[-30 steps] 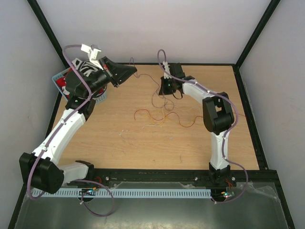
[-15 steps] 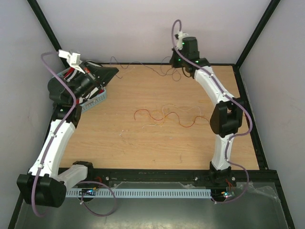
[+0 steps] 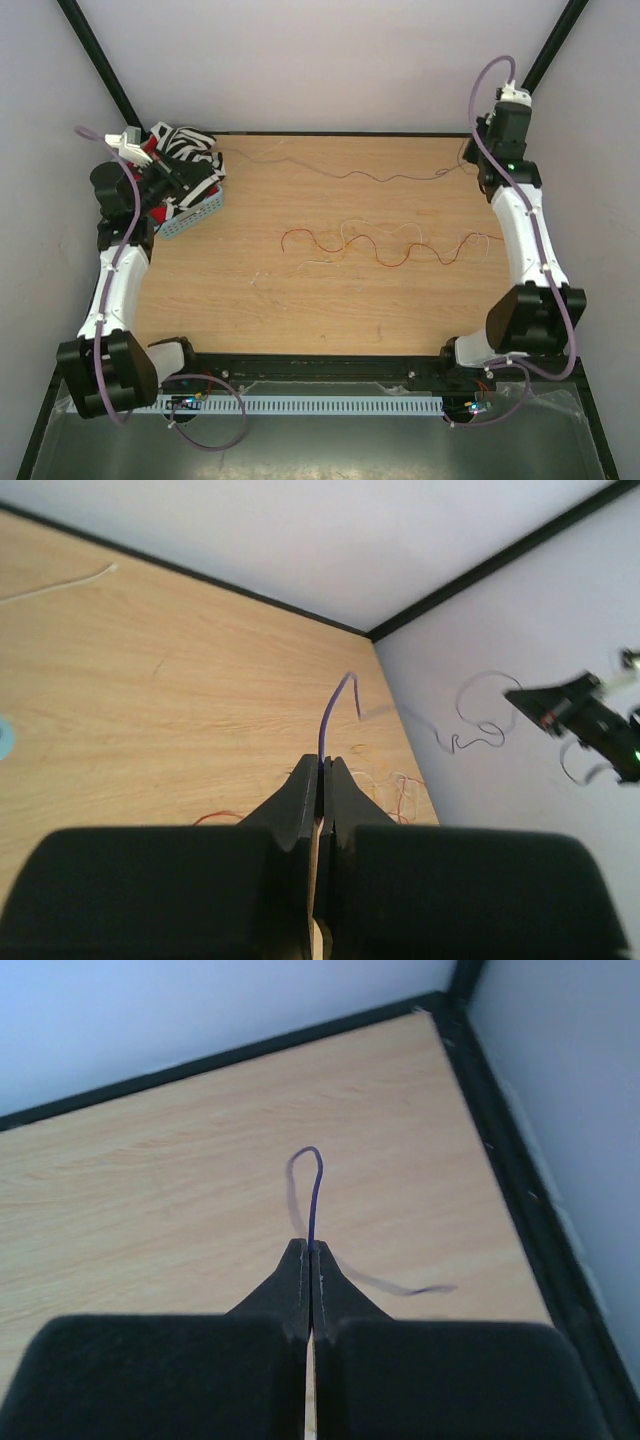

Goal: Zip-tie the wires
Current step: Straighten the cable at the center of the board.

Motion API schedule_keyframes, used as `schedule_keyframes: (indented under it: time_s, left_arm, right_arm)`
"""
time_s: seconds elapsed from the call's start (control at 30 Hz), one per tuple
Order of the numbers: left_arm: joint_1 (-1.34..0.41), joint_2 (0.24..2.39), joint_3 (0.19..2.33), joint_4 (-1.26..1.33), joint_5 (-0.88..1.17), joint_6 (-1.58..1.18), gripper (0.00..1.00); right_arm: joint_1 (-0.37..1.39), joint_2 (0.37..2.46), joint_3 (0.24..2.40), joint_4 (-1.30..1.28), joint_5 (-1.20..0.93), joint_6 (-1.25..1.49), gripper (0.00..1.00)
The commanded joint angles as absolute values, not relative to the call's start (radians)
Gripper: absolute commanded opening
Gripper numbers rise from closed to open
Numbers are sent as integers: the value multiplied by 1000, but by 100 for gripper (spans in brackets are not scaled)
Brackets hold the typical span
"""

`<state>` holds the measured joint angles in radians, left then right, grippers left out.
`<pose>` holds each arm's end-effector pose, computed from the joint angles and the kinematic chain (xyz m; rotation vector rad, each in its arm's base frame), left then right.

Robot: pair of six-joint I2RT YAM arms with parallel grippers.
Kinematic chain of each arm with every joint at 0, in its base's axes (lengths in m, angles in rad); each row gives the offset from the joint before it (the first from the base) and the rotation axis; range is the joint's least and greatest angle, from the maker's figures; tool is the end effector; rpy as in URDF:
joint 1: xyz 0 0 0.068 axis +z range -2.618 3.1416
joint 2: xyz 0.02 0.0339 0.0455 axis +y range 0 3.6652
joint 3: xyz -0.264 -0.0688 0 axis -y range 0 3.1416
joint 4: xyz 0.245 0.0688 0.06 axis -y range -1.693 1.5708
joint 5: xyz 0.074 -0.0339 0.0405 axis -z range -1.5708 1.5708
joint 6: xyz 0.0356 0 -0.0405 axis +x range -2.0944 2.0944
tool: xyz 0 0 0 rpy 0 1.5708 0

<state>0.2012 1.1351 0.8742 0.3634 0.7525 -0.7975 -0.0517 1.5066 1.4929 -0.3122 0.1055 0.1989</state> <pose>0.2598 0.0282 0.3578 -0.1372 1.5789 -1.0209 0.3518 -0.0220 0.3986 0.3078 1.8697 0.0002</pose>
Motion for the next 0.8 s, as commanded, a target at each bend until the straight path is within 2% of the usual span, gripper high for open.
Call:
schedule_keyframes:
  time_s: [0.0,0.3,0.43,0.57,0.77]
  left_arm:
    - [241,1146,869,285,750,-758,0]
    - [225,1238,868,209,790,-699,0]
    - [226,1267,864,155,719,-659,0]
    - [201,1305,883,151,739,-646,0]
    - [38,1374,909,120,761,-599,0]
  right_arm:
    - [-114,1393,1369,-314,295,146,0]
    - [-350,1337,1231,-316,547,57,0]
    - [-442,1351,1214,-318,528,42,0]
    - [-460,1371,1195,-308,526,44,0]
    - [-462,1420,1187,-293,519,56,0]
